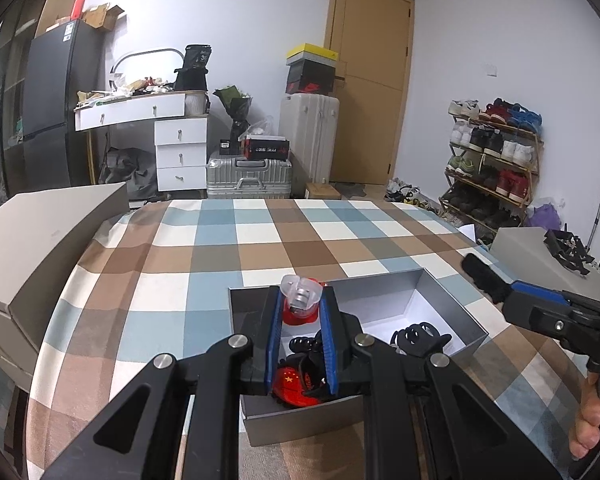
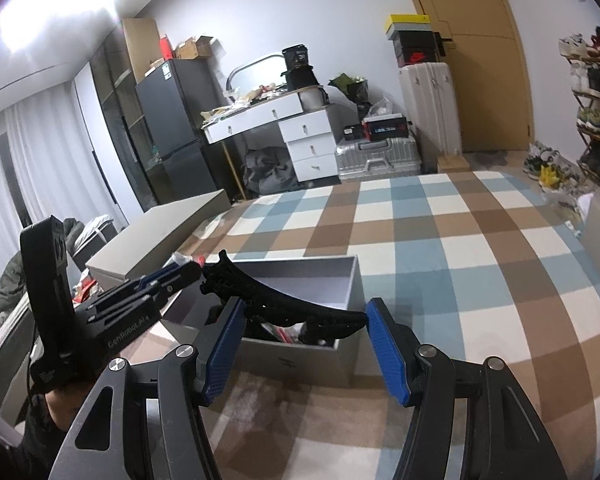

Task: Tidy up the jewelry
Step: 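Carry the bottle and hair clip over the grey box and lower them in, then open both tools to release the bottle and hair clip into the box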

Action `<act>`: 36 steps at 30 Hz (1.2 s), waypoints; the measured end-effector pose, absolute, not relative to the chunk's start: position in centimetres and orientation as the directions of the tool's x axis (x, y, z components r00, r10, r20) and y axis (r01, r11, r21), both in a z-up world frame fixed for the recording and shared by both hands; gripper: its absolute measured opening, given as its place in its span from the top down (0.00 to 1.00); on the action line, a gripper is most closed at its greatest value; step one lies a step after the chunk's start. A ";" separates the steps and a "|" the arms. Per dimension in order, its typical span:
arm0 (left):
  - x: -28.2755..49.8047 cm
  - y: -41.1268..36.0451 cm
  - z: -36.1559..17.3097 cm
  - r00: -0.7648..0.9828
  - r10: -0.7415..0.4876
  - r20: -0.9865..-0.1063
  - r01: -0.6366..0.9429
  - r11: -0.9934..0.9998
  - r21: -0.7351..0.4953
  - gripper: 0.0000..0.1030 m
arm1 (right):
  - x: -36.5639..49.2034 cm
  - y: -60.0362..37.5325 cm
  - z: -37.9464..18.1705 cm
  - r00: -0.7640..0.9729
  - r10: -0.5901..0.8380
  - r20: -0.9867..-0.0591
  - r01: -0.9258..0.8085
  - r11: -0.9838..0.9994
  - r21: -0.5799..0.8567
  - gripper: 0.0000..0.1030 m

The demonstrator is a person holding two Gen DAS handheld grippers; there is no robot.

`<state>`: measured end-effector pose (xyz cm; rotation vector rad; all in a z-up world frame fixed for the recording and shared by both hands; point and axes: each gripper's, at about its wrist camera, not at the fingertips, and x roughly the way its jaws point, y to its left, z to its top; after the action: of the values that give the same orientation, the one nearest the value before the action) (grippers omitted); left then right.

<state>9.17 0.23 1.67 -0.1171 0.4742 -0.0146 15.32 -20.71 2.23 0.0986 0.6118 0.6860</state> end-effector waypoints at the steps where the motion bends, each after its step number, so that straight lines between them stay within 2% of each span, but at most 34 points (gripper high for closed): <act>1: 9.2 0.3 1.6 0.889 -0.041 -0.457 -0.014 0.993 -0.117 0.87 | 15.4 -20.5 2.2 0.605 0.622 -0.497 -0.566 0.775 0.281 0.40; 20: 9.3 0.6 1.1 0.879 -0.024 -0.476 -0.039 0.992 -0.123 0.87 | 18.6 -18.1 1.4 0.606 0.619 -0.500 -0.545 0.780 0.307 0.40; 36: 9.4 0.5 0.8 0.872 -0.025 -0.489 -0.041 0.991 -0.124 0.87 | 18.7 -16.8 0.3 0.592 0.607 -0.531 -0.563 0.782 0.266 0.40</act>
<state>9.40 0.50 0.82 -0.1320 0.5117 0.0083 18.70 -16.78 0.31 0.0731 0.6444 0.6806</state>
